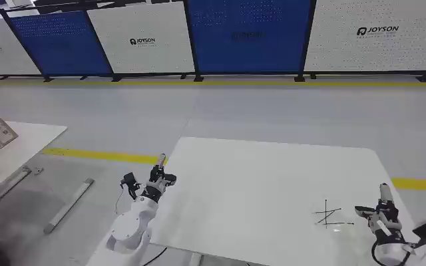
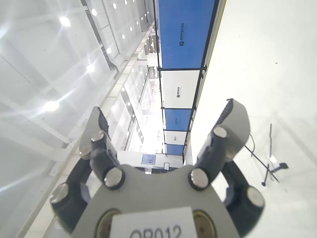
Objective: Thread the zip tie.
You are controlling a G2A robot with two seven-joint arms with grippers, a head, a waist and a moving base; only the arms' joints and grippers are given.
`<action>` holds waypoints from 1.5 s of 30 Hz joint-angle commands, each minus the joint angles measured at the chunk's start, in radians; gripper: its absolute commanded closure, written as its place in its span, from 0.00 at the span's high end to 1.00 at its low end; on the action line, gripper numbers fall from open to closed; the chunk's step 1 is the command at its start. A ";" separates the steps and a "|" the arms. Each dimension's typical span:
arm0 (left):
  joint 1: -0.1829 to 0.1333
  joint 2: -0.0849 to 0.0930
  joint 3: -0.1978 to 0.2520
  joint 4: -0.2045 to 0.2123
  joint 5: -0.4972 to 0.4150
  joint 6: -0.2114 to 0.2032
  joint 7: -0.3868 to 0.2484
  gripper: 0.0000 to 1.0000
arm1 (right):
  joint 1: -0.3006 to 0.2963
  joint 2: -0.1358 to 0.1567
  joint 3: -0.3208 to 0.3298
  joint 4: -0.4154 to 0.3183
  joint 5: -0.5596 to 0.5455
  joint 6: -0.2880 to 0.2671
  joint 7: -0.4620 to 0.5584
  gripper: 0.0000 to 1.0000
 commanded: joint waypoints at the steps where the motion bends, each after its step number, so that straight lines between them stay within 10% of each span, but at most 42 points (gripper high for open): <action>1: 0.000 0.000 0.000 0.000 0.000 0.000 0.000 1.00 | 0.000 0.000 0.000 0.000 0.000 0.000 0.000 1.00; 2: 0.000 0.000 0.000 0.000 0.000 0.000 0.000 0.78 | 0.000 0.000 0.000 0.000 0.000 0.000 0.000 0.78; 3: 0.000 0.000 0.000 0.000 0.000 0.000 0.000 1.00 | 0.000 0.000 0.000 0.000 0.000 0.000 0.000 1.00; 4: 0.000 0.000 0.000 0.000 0.000 0.000 0.000 0.78 | 0.002 0.001 0.000 -0.004 -0.015 0.000 0.015 0.78; 5: 0.000 0.000 0.000 0.000 0.000 0.000 0.000 1.00 | 0.006 0.005 0.007 -0.001 -0.043 0.007 0.061 1.00; 14: 0.000 0.000 0.000 0.000 0.000 0.000 0.000 1.00 | 0.047 0.033 0.108 0.038 -0.084 0.052 0.416 1.00; 30: 0.000 0.000 0.000 0.000 0.000 0.000 0.000 1.00 | 0.060 0.036 0.119 0.047 -0.086 0.071 0.437 1.00; 37: 0.000 0.000 0.000 0.000 0.000 0.000 0.000 1.00 | 0.134 0.072 0.220 0.152 -0.129 0.005 0.818 1.00; 45: 0.000 0.000 0.000 0.000 0.000 0.000 0.000 1.00 | 0.265 0.102 0.168 0.297 -0.307 0.016 1.038 1.00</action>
